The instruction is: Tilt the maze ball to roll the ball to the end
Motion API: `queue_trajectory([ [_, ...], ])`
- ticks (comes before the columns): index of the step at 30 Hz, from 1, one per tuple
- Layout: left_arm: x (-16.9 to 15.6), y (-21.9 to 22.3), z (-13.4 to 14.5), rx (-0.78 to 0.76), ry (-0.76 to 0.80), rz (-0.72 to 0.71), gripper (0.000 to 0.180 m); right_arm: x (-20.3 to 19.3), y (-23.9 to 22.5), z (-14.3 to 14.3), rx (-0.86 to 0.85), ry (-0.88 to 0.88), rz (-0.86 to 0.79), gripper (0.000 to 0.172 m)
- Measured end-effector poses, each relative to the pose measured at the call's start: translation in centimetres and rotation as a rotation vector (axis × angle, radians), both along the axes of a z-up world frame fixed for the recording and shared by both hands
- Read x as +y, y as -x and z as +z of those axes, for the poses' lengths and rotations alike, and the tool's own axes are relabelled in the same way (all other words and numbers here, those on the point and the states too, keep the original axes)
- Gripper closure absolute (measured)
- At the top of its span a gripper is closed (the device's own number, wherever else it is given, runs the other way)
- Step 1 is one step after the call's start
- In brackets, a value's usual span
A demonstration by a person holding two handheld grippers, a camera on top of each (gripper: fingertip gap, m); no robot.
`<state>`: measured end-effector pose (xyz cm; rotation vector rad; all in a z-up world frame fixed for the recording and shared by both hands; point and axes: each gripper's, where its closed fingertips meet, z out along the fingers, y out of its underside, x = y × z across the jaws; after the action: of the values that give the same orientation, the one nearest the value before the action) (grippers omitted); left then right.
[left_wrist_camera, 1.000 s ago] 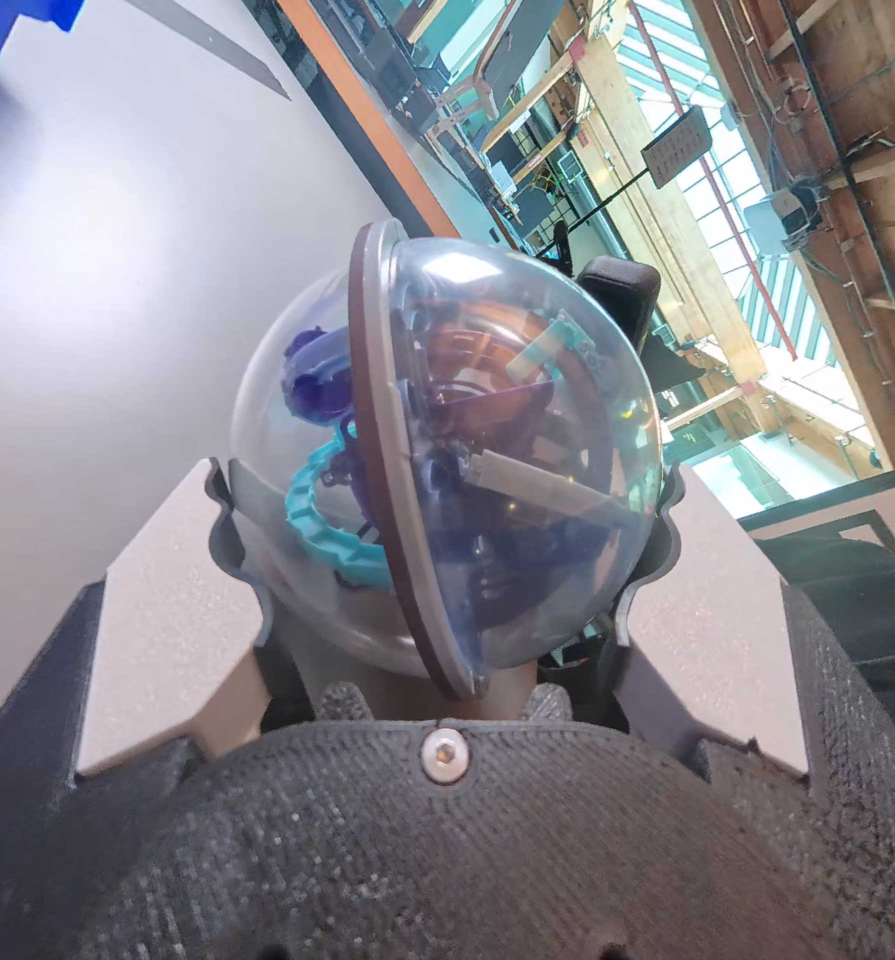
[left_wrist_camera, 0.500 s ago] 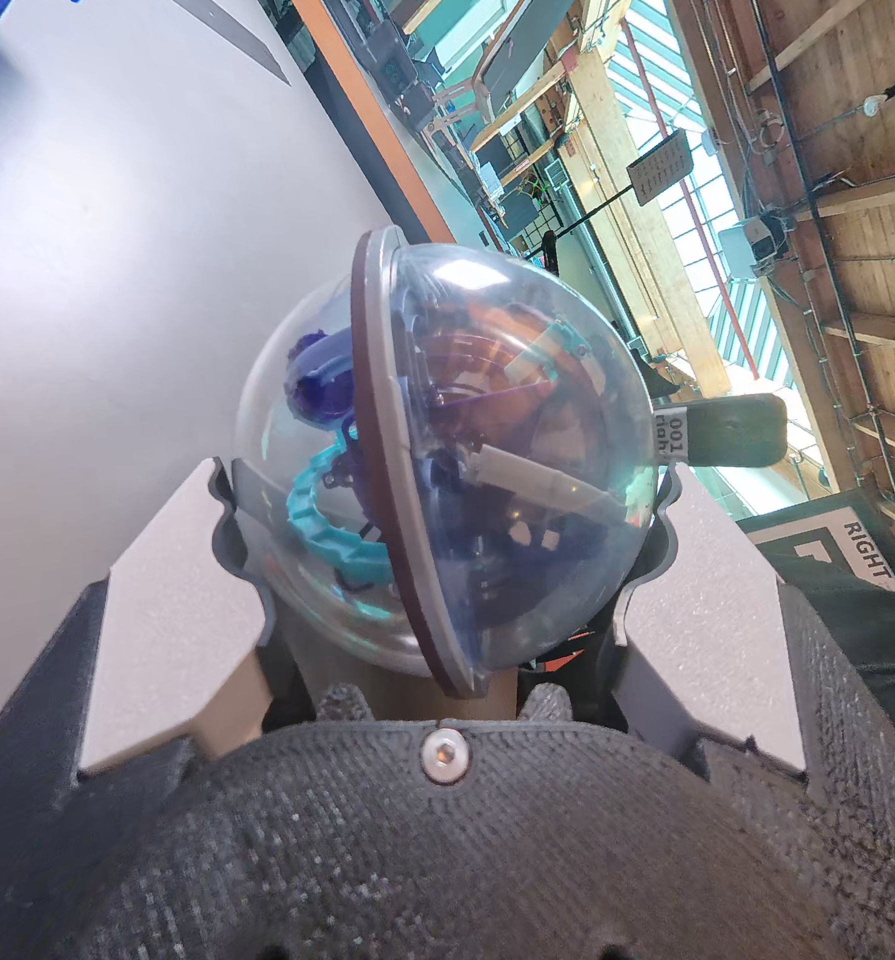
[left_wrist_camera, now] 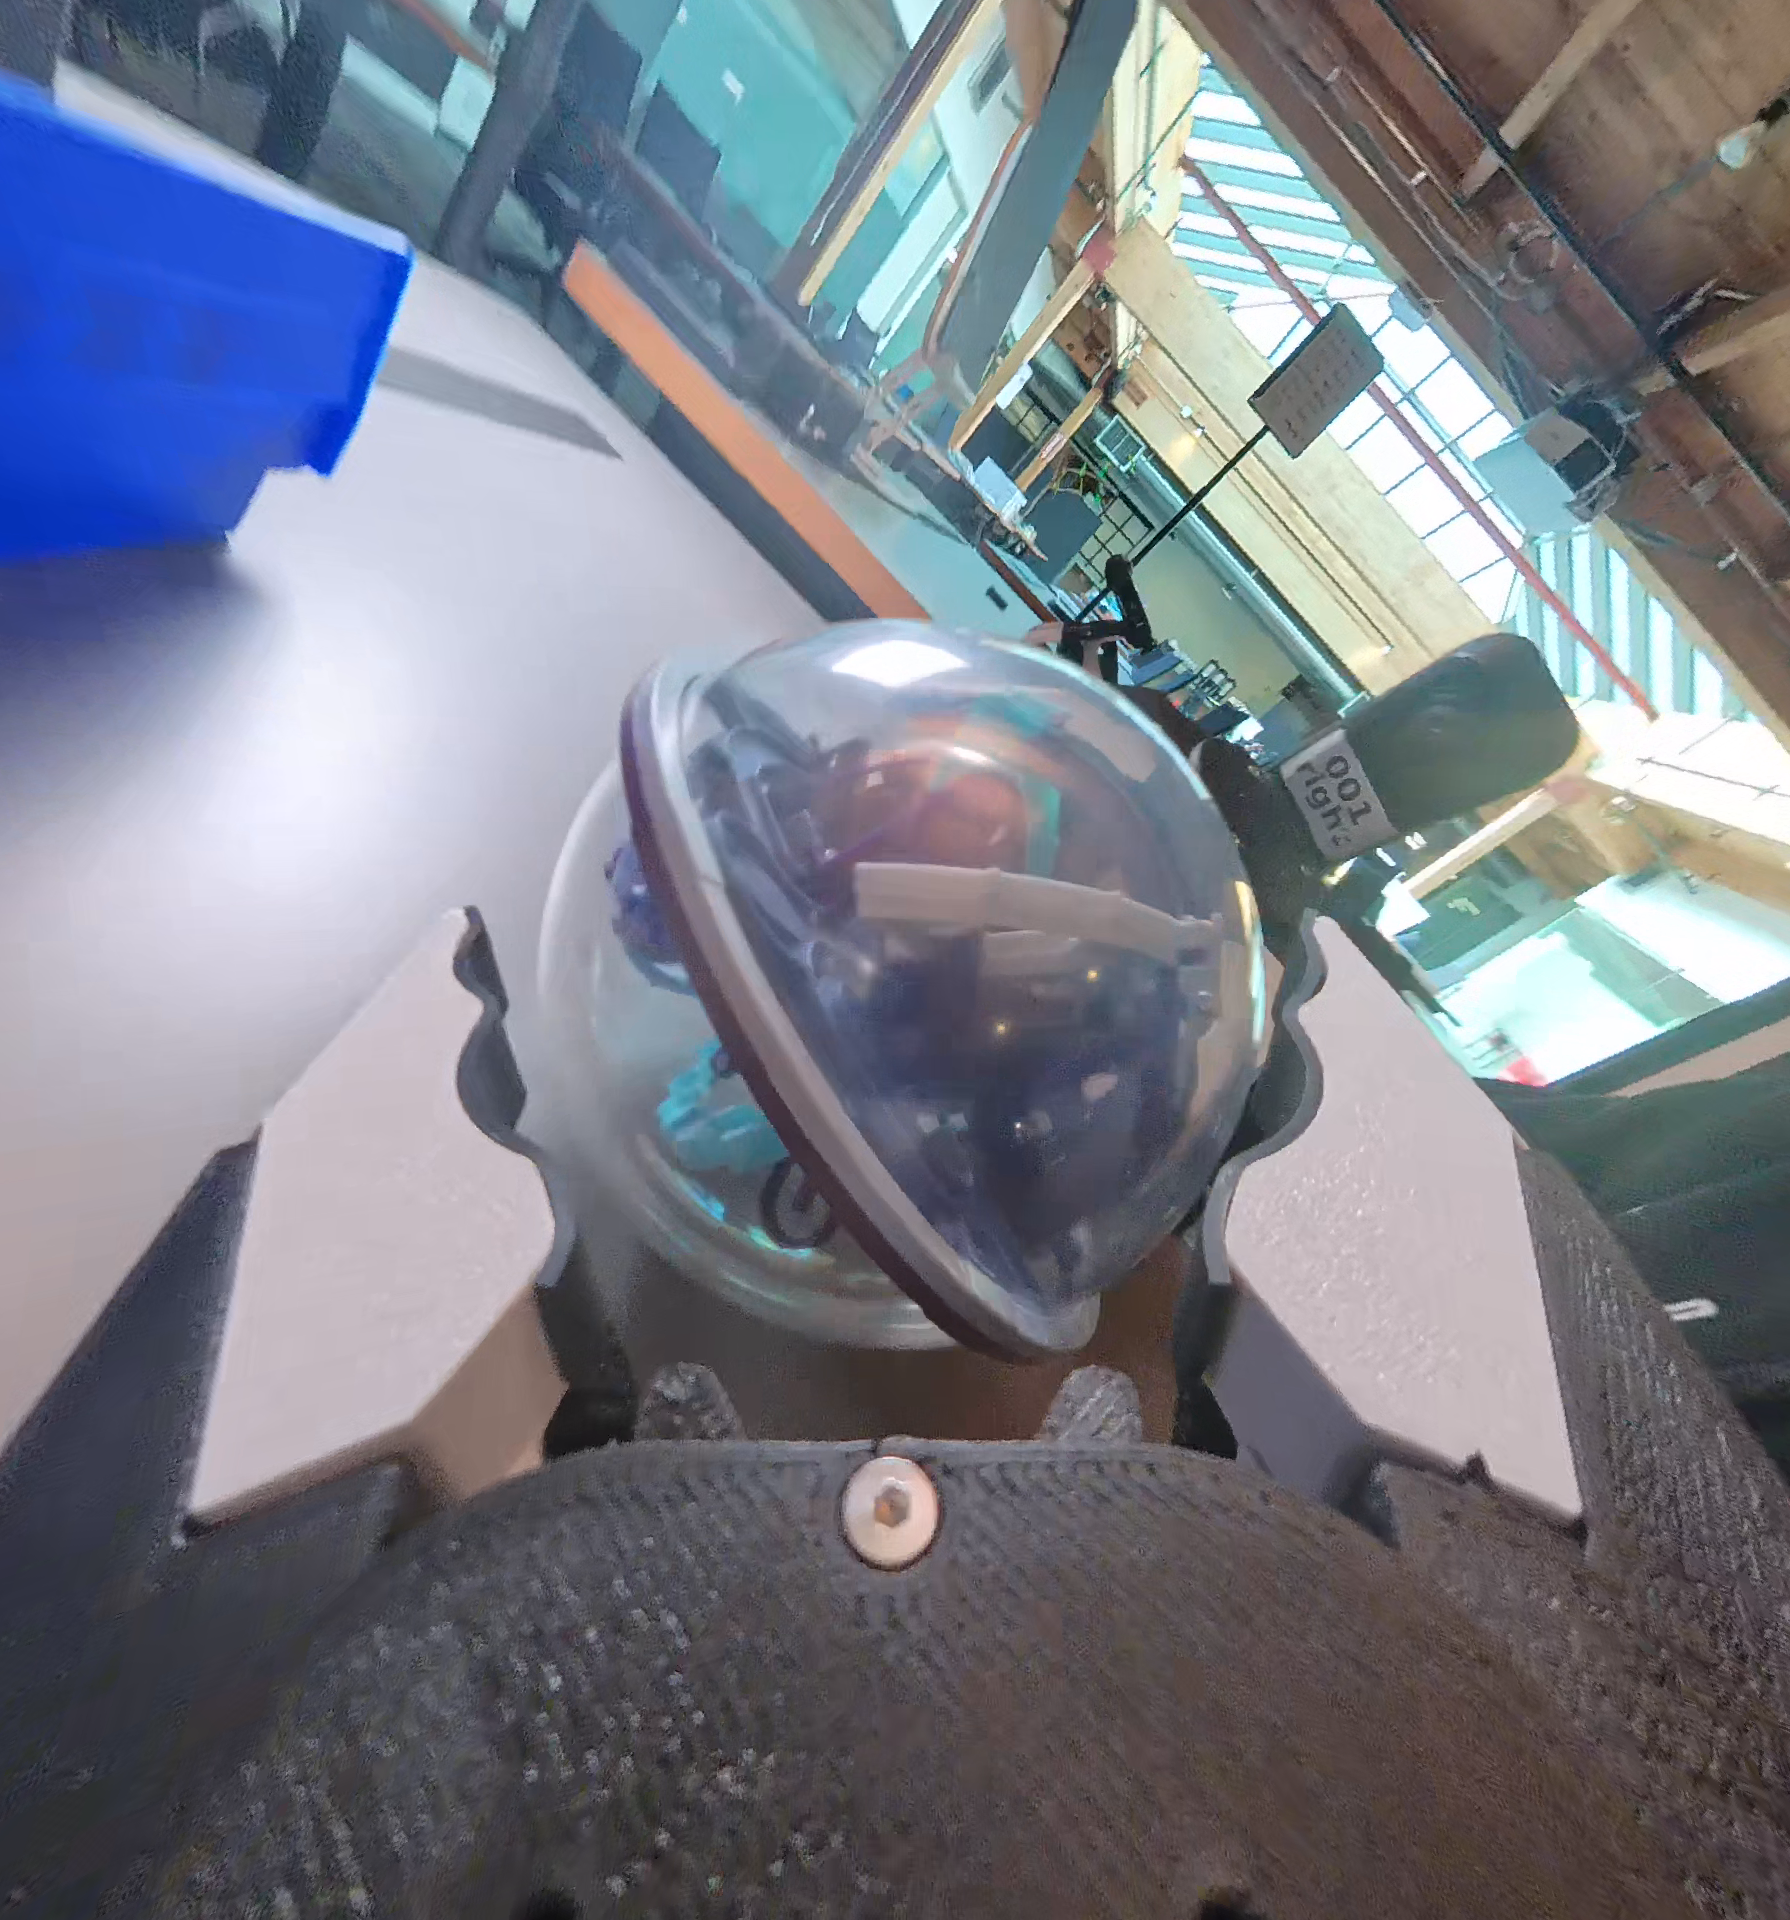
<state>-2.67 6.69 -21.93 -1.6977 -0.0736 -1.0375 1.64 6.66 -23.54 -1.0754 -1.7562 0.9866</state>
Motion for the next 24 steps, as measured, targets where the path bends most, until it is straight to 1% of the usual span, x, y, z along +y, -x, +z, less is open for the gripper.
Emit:
queue_trajectory([
  [4,-1.1,0.2,1.9,0.151,-0.163,0.007,0.039,0.5,0.1,0.0,-0.003,0.058,-0.019,0.032],
  [7,-1.1,-0.9,0.9,0.288,-0.174,-0.021,0.041,0.8,0.4,0.1,-0.013,0.102,-0.035,0.032],
  [8,-0.9,-1.0,0.4,0.329,-0.163,-0.014,0.039,0.9,0.5,0.1,-0.020,0.114,-0.041,0.032],
  [10,-0.4,-0.8,-0.4,0.412,-0.152,0.007,0.043,1.0,0.7,0.2,-0.033,0.131,-0.050,0.032],
  [11,-0.3,-0.7,-0.5,0.421,-0.151,0.006,0.043,1.1,0.8,0.2,-0.035,0.138,-0.052,0.032],
  [18,0.0,-0.1,-0.2,0.327,-0.131,0.003,0.044,1.2,1.1,0.3,-0.010,0.231,-0.063,0.032],
  [24,0.4,0.1,0.0,0.272,-0.115,-0.004,0.045,1.3,1.0,0.1,-0.001,0.268,-0.059,0.033],
])
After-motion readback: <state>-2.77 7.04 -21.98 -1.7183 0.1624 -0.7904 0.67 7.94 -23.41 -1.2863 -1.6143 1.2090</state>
